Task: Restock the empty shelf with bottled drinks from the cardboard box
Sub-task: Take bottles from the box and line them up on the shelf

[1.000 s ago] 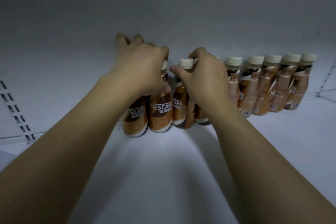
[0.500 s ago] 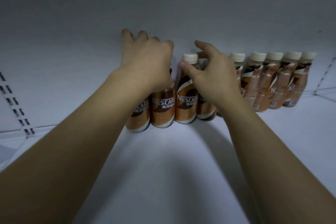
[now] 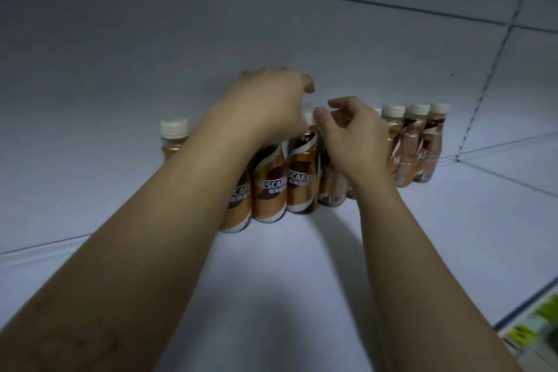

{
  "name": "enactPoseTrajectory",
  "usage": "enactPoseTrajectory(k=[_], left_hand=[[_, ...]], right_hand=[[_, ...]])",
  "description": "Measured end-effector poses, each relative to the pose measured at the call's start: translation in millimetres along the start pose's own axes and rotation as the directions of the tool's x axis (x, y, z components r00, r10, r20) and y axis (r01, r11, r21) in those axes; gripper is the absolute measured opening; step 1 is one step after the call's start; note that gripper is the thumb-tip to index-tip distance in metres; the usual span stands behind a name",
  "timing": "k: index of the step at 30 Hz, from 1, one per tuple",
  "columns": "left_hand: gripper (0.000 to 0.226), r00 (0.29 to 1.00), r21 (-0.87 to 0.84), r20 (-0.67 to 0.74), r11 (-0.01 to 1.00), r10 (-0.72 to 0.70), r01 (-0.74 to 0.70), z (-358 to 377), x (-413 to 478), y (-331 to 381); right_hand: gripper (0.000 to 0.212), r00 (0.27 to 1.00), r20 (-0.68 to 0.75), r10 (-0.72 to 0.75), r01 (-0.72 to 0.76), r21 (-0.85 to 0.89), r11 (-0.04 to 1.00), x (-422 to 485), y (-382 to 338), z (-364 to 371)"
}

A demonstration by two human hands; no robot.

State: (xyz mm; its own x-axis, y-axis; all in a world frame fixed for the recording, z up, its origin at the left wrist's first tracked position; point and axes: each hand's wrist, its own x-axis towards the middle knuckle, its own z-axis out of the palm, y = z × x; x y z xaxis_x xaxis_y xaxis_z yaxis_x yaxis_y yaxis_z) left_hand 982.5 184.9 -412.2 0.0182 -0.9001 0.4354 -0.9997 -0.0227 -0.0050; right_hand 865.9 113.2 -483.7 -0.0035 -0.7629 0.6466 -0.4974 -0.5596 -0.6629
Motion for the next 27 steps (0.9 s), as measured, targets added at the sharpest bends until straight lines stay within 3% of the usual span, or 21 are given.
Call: enactPoseTrajectory(k=[2, 5, 8, 11, 14, 17, 22, 27], left_hand=[[0.066, 0.996, -0.122, 0.08, 0.992, -0.03, 0.039, 4.4, 11.4, 9.8], [0.049, 0.996, -0.103, 0.087, 0.994, -0.029, 0.038, 25.4, 21.6, 21.1], [0.036, 0.999, -0.094, 0.03, 0.994, -0.044, 0.047, 33.3, 28.3, 23.6], [0.042, 0.999, -0.138, 0.033, 0.99, -0.031, 0.035, 32.2, 27.6, 19.3], [0.051, 0.998, -0.193, 0.054, 0.981, -0.021, 0.032, 30.8, 26.1, 12.3], [0.047, 0.999, -0.201, 0.021, 0.978, -0.044, 0.048, 30.1, 27.1, 14.0], [0.047, 0.992, -0.255, 0.022, 0.959, -0.123, 0.125, 31.9, 30.4, 15.3], [0.047, 0.974, -0.115, -0.13, 0.979, -0.185, 0.171, 46.1, 35.0, 23.9]], right_hand=[[0.029, 0.99, -0.129, 0.049, -0.045, 0.03, 0.999, 5.2, 4.3, -7.0], [0.022, 0.966, -0.227, 0.128, -0.118, 0.056, 0.991, 15.8, 5.2, -18.7], [0.033, 0.991, -0.124, 0.058, -0.07, -0.095, 0.993, 32.8, 3.1, -24.1], [0.042, 0.999, 0.012, 0.032, -0.029, -0.184, 0.983, 40.5, 10.6, -25.3], [0.05, 0.999, 0.041, 0.005, 0.003, -0.196, 0.981, 29.6, 23.9, -17.6], [0.059, 0.995, 0.067, -0.076, 0.09, -0.253, 0.963, 24.9, 32.2, -9.8], [0.051, 0.998, 0.033, -0.054, 0.06, -0.21, 0.976, 26.5, 33.0, -6.8], [0.042, 0.996, 0.086, 0.035, -0.039, 0.048, 0.998, 30.3, 38.5, -9.0]])
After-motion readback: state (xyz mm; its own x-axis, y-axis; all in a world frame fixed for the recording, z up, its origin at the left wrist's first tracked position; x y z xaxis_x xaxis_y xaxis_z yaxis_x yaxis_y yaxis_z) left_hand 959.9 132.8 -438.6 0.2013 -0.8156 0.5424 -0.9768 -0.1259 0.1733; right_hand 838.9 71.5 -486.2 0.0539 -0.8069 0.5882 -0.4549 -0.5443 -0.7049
